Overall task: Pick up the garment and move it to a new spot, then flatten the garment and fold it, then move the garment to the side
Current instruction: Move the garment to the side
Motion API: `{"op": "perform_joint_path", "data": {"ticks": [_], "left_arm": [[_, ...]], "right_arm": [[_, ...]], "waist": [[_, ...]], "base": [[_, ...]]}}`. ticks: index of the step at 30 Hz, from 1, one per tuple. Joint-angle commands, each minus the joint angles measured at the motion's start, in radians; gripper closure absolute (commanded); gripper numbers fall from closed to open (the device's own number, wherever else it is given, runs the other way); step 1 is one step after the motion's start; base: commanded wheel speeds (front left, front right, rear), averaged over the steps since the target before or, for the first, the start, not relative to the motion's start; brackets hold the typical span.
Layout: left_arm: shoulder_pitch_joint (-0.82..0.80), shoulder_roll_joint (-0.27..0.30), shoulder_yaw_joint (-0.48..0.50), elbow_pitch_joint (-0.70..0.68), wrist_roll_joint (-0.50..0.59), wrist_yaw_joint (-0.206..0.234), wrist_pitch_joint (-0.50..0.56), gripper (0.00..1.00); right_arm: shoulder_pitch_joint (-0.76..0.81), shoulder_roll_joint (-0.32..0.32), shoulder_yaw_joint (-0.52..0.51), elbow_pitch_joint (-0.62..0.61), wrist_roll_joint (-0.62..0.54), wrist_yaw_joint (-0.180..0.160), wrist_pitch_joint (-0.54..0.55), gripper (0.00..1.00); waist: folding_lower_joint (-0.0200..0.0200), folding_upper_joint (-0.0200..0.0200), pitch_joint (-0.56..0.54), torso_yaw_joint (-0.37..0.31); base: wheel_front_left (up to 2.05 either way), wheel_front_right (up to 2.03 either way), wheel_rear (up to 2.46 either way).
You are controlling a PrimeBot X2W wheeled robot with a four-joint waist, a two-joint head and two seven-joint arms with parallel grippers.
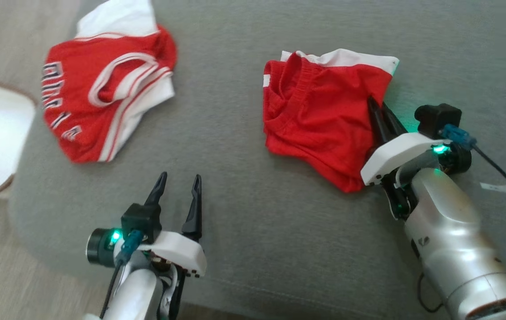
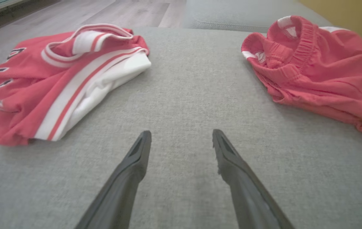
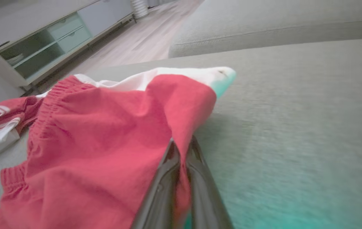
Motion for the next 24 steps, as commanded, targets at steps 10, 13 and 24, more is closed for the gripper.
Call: {"op": "perform_joint_path", "data": {"ticks": [10, 13, 24], "left_arm": [[-0.071, 0.008, 0.066, -0.023, 0.059, -0.032, -0.006, 0.0], [-0.087, 0.008, 0.073, -0.018, 0.073, -0.041, -0.006, 0.0], [-0.118, 0.009, 0.068, -0.009, 0.12, -0.077, -0.006, 0.0]], "right_arm": [[0.089, 0.013, 0.058, -0.157, 0.078, 0.007, -0.009, 1.0], [0.107, 0.013, 0.076, -0.189, 0.098, 0.007, -0.009, 1.0], [0.17, 0.013, 0.123, -0.276, 0.164, 0.007, -0.009, 1.0]], "waist": [[-0.0001, 0.0, -0.046, -0.382], [-0.0001, 0.0, -0.045, -0.484], [-0.0001, 0.0, -0.031, -0.727]], "base": [[0.0, 0.0, 0.0], [0.0, 0.0, 0.0], [0.0, 0.0, 0.0]]}}
